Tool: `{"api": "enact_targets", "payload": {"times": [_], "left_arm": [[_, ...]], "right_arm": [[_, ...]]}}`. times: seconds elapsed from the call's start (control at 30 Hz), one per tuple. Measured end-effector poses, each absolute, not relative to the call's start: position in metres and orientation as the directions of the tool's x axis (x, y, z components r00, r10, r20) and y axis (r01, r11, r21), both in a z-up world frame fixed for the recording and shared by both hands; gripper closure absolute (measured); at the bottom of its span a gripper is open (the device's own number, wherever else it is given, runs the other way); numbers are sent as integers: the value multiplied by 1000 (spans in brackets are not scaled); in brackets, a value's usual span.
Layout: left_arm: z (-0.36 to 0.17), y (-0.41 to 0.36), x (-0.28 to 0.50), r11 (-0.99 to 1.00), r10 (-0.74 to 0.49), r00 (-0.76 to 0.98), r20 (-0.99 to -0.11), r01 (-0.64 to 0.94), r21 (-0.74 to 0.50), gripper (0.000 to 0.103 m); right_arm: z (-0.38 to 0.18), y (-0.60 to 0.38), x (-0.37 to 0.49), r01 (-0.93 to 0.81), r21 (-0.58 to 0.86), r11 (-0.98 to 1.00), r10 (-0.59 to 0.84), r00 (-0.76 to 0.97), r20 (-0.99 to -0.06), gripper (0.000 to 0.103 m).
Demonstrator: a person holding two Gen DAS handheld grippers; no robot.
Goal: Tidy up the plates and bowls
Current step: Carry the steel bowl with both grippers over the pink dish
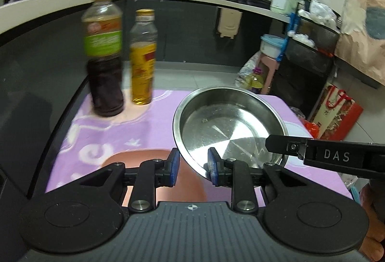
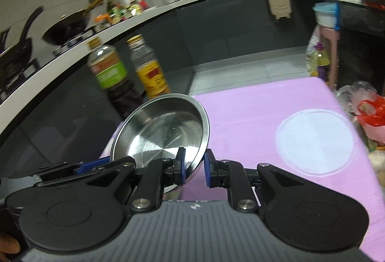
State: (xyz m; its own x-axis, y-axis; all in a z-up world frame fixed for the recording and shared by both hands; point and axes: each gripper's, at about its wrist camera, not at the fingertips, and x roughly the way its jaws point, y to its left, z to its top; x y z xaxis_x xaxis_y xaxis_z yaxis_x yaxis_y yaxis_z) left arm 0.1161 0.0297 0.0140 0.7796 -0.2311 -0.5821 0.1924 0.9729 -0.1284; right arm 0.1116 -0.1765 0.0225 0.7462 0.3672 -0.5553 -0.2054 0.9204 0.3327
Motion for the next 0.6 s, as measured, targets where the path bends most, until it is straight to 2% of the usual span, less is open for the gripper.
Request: {"api": "enact_targets", "payload": {"times": [0.33, 0.6], "left_arm": [[5, 71, 104, 990, -139, 784, -604, 120, -72, 79], [-14, 84, 110, 988, -154, 754, -639, 129, -85, 78]], "right_arm": [[20, -122, 113, -295, 292, 910, 414, 677, -608, 88], [7, -99, 117, -283, 266, 921, 388, 651, -652, 88]]}}
